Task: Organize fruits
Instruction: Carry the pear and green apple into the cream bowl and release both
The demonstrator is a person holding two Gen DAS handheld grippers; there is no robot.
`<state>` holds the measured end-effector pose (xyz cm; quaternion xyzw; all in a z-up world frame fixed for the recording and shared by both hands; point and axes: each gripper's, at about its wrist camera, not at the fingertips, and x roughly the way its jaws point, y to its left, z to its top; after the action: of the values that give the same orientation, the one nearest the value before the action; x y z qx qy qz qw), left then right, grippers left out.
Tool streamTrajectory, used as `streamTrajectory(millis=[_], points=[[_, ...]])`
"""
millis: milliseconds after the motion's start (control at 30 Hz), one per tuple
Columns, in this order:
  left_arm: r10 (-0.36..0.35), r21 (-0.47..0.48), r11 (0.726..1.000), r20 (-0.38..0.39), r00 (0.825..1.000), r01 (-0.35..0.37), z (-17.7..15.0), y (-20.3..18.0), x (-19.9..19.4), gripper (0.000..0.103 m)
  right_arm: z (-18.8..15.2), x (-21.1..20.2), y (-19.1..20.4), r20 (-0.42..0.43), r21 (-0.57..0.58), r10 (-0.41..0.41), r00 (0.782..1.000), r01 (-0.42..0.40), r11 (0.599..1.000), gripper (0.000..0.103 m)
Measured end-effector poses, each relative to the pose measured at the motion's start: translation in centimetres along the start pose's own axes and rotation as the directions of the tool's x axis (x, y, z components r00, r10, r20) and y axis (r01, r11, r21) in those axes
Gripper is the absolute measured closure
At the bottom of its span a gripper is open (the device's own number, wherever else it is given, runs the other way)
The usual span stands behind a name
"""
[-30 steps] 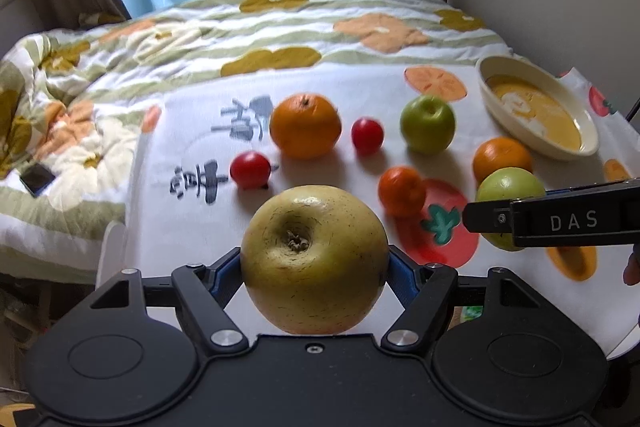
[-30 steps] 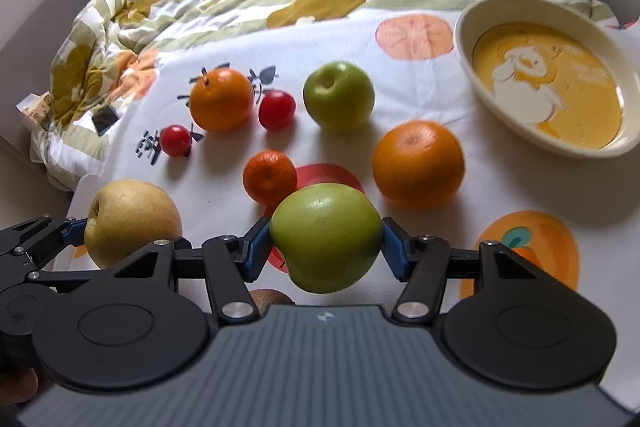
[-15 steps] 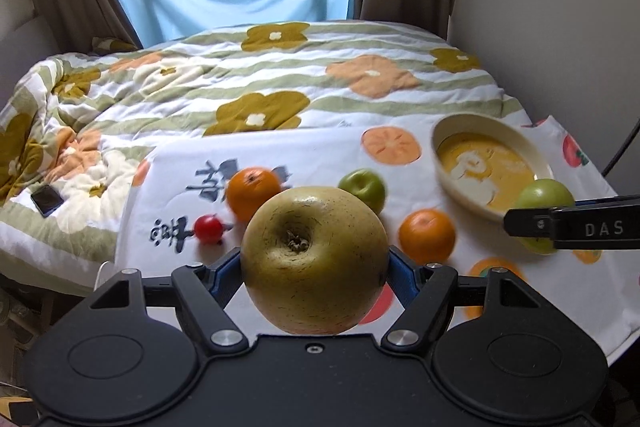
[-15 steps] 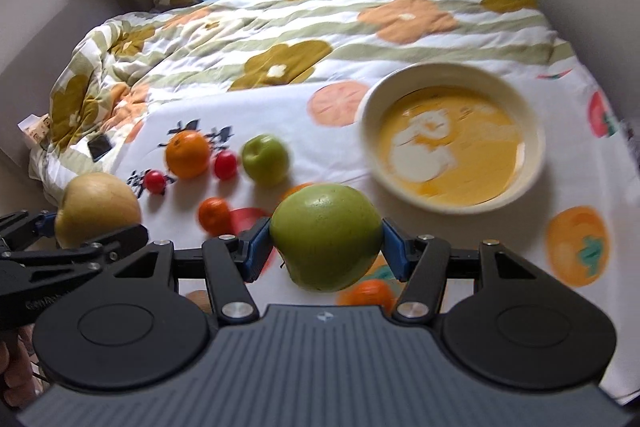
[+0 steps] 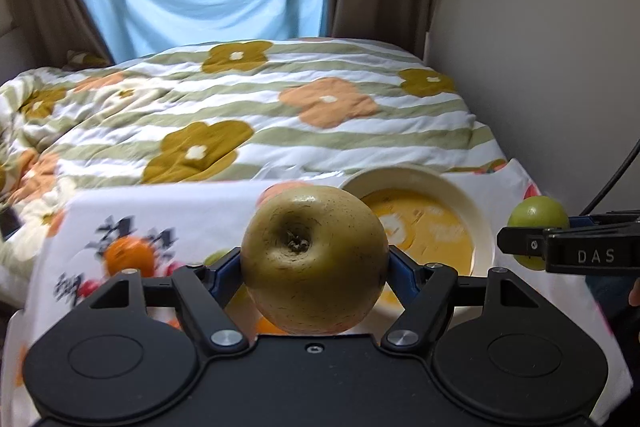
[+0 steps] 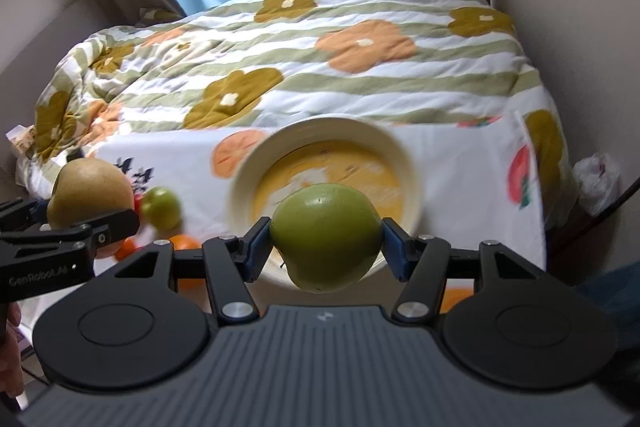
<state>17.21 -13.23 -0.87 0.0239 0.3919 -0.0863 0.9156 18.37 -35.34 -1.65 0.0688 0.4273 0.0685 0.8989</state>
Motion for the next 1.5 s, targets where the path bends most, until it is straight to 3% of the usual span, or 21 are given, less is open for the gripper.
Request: streamTrajectory(millis=[400, 800, 1000, 1067, 1100, 1500], points=[[-0.033, 0.11, 0.993, -0.04, 0.999, 0.037, 3.8, -5.1, 10.8, 0.026, 4.1, 6.1, -5.5, -0.006, 0.001, -0.006, 1.0, 0.006, 1.0, 0.03], [0.015, 0.269, 0.963, -0.12, 0.993, 0.018, 3.1, -7.9, 17.9, 0.026, 4.9, 10.0, -8.7, -0.049, 0.047, -0.019, 0.999, 0.021, 0.999, 0.03], [0.02, 0.322, 0.946, -0.104, 0.994, 0.015, 2.9, -8.7, 18.2, 0.024, 5.0, 10.4, -9.1, -0.056, 0.064, -0.021, 0.998, 0.025, 0.998, 0.03], [0.015, 0.327, 0.945, -0.063, 0.998, 0.007, 3.2, -8.5, 17.2, 0.008, 5.1, 10.3, -9.2, -0.056, 0.065, -0.023, 0.998, 0.026, 0.998, 0.03], [0.011, 0.324, 0.946, -0.049, 0.999, 0.006, 3.4, -8.4, 16.7, 0.006, 5.2, 10.2, -9.1, -0.056, 0.065, -0.023, 0.998, 0.026, 0.998, 0.03], [0.041, 0.189, 0.982, -0.053, 0.998, -0.03, 3.0, -3.4, 12.3, 0.005, 5.4, 10.4, -7.3, -0.046, -0.021, -0.004, 0.999, 0.003, 1.0, 0.03]])
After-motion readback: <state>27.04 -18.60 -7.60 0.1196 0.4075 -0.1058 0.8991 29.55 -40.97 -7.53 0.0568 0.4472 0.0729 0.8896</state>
